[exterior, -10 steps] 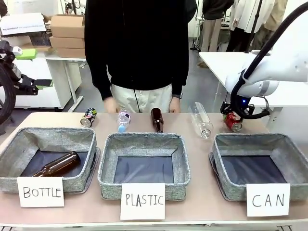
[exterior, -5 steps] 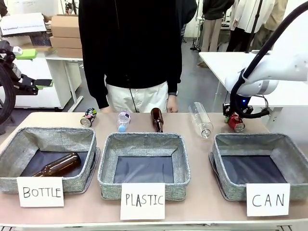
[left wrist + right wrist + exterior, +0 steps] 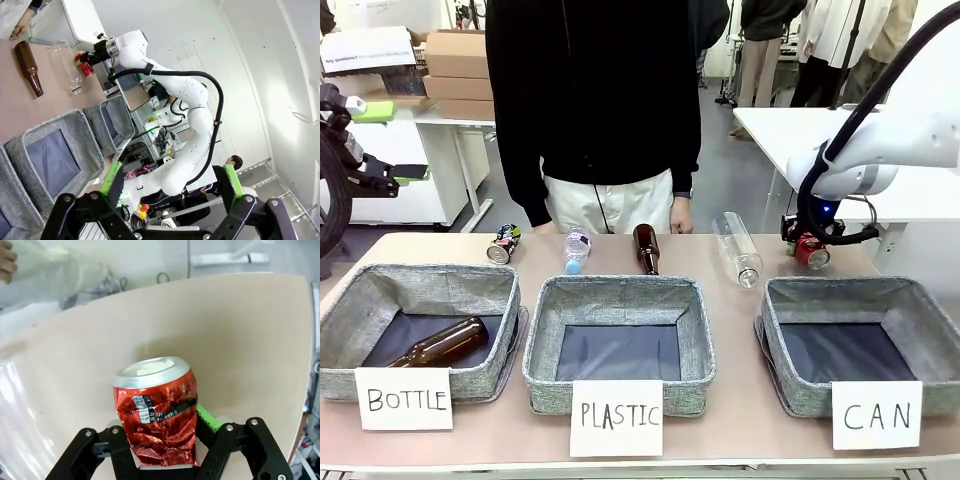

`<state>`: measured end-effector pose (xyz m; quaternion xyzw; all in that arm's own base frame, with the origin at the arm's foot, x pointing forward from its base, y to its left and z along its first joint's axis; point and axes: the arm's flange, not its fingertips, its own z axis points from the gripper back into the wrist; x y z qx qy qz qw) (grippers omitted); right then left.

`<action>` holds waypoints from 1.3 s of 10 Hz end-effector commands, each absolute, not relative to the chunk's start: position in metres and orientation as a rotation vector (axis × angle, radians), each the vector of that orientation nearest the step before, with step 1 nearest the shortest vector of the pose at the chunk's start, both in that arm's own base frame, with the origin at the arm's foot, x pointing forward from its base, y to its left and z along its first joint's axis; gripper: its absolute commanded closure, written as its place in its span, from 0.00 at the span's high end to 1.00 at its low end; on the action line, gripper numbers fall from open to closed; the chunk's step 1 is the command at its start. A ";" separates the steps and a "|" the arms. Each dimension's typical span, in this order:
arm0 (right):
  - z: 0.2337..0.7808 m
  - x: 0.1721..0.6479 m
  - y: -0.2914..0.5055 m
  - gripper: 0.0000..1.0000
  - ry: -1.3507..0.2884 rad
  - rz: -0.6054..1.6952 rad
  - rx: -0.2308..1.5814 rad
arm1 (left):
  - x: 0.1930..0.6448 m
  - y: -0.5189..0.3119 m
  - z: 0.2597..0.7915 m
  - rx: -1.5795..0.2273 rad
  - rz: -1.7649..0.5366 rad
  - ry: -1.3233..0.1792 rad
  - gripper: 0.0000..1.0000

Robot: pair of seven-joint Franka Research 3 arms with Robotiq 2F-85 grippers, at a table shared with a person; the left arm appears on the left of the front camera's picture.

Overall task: Sort the can waste into the basket.
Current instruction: Pick up the can waste from the table and place it in the right Fabric basket.

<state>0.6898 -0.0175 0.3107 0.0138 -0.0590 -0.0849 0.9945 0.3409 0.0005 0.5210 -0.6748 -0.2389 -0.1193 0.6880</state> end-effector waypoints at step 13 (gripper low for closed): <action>0.461 0.342 -0.041 0.00 -0.149 0.995 0.126 | 0.341 -0.002 0.522 -1.527 -0.284 -0.559 1.00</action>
